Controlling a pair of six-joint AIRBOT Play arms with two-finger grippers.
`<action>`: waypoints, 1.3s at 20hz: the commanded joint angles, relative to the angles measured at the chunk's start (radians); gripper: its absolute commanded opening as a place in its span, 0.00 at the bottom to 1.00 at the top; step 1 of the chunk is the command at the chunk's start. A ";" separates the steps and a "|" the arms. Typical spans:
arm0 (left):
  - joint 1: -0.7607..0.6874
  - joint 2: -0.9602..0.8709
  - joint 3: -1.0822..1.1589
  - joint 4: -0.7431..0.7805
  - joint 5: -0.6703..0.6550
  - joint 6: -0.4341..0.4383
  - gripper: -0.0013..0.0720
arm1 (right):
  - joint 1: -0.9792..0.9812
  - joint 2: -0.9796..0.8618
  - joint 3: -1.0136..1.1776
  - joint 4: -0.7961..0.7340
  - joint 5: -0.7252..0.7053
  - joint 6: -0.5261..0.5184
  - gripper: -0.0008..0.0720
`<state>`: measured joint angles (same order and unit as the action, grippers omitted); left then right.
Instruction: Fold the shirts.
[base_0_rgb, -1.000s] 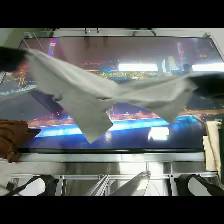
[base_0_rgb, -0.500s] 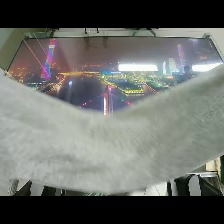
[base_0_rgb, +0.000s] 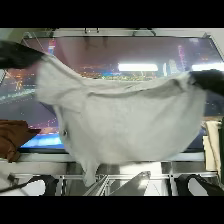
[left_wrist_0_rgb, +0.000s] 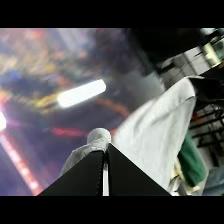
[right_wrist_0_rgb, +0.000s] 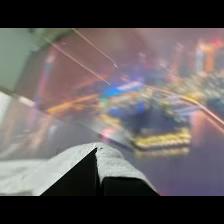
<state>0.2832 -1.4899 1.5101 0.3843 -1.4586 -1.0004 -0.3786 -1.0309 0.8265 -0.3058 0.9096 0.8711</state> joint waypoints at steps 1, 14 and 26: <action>-0.068 -0.418 0.205 0.079 0.069 -0.004 0.03 | 0.047 -0.327 -0.011 0.135 -0.217 -0.173 0.04; 0.146 -0.393 0.133 0.057 -0.346 -0.152 0.80 | -0.336 -0.303 0.080 -0.393 0.435 -0.014 0.46; 0.353 0.003 -0.583 0.420 -0.045 -0.019 0.80 | -0.430 -0.230 -0.276 -0.707 0.344 0.094 0.54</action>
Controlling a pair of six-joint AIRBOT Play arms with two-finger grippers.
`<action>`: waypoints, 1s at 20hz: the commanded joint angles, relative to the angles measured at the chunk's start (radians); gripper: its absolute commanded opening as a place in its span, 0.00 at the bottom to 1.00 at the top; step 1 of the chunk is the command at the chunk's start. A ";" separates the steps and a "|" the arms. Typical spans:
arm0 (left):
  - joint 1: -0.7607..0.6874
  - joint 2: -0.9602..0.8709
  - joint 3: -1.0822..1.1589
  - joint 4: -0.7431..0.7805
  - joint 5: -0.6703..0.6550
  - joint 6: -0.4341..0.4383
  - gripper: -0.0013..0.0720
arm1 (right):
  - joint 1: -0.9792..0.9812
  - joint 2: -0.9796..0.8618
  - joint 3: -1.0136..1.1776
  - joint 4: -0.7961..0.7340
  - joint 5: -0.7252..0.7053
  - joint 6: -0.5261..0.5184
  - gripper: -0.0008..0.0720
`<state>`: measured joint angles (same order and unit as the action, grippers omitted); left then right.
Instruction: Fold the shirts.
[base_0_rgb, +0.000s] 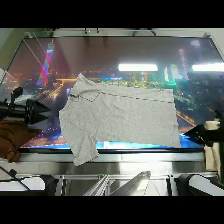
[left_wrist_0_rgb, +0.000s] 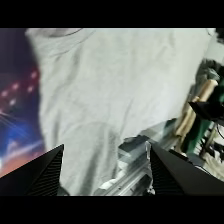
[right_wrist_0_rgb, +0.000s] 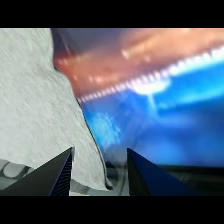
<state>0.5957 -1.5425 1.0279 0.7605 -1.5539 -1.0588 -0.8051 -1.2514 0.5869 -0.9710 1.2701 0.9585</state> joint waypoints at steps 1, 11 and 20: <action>0.047 0.068 -0.125 0.042 0.058 0.041 0.80 | -0.003 -0.024 -0.040 -0.042 -0.015 0.003 0.54; 0.045 0.083 -0.246 0.061 0.103 0.056 0.80 | 0.238 -0.236 -0.048 0.095 0.002 -0.074 0.52; -0.140 0.060 -0.250 0.069 0.220 0.055 0.80 | 0.256 -0.243 -0.045 0.109 0.045 -0.074 0.47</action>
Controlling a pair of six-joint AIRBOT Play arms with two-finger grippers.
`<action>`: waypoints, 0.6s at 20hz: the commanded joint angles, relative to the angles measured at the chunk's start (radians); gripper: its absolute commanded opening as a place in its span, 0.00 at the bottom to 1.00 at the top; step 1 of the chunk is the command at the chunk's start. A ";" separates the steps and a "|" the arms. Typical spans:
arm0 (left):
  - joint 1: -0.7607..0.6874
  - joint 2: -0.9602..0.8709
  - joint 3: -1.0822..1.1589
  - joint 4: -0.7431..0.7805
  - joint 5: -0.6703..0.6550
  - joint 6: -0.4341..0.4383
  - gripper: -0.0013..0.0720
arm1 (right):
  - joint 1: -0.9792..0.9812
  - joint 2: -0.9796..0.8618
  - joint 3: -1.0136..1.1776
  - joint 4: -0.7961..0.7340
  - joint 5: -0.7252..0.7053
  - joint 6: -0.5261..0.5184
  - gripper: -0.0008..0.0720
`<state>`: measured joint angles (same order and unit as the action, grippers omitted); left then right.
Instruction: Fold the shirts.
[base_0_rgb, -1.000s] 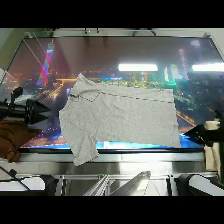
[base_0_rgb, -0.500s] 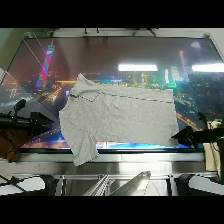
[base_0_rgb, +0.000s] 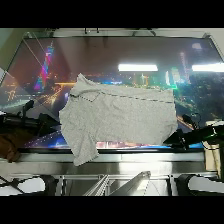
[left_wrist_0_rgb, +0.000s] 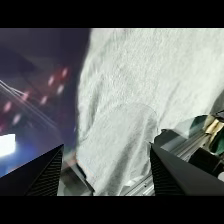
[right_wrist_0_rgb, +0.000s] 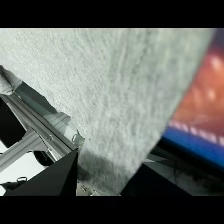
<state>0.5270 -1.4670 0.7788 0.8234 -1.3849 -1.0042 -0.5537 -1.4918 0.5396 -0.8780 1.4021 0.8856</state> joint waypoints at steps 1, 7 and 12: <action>-0.098 -0.040 -0.001 0.024 0.052 -0.011 0.80 | 0.005 -0.002 0.004 0.016 -0.080 0.006 0.47; -0.142 -0.166 -0.001 0.037 0.035 -0.011 0.47 | -0.050 0.048 0.004 0.019 -0.065 0.047 0.47; -0.142 -0.166 0.001 0.040 0.053 0.018 0.04 | -0.209 0.193 0.004 0.019 -0.058 0.073 0.47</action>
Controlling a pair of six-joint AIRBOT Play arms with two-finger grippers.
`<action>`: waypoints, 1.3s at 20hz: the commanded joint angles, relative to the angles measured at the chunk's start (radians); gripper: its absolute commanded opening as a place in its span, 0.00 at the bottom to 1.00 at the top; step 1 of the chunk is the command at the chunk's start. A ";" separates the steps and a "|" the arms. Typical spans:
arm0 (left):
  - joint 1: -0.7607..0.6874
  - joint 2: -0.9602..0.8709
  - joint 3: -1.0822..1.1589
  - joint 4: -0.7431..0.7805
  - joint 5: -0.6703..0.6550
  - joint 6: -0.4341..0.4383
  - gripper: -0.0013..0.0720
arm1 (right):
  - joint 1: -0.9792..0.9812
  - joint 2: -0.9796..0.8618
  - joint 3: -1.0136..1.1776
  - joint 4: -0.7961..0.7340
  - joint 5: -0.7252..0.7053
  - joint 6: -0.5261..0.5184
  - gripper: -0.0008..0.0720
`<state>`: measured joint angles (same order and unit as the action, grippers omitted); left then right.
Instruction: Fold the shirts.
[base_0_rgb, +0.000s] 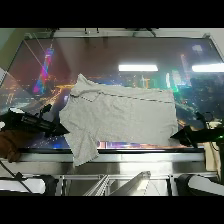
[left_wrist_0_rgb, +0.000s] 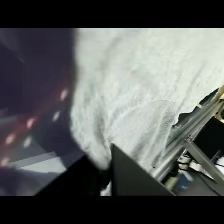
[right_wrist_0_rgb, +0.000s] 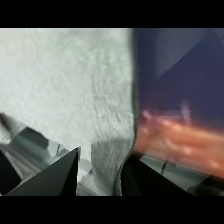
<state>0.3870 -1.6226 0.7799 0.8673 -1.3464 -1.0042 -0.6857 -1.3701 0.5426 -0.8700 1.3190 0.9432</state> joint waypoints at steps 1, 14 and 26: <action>-0.002 -0.010 0.000 -0.005 0.015 0.018 0.04 | -0.091 0.087 0.000 0.011 0.025 0.015 0.47; -0.002 -0.010 0.000 -0.005 0.011 0.035 0.04 | -0.089 0.079 -0.100 -0.003 0.011 0.049 0.17; 0.119 0.344 0.314 -0.618 -0.435 0.061 0.04 | -0.090 0.330 0.259 0.661 0.242 0.075 0.03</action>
<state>0.4583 -1.4212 0.9878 0.5468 -1.5970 -0.9516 -0.7746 -1.1427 0.6983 -0.5034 1.5307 1.0092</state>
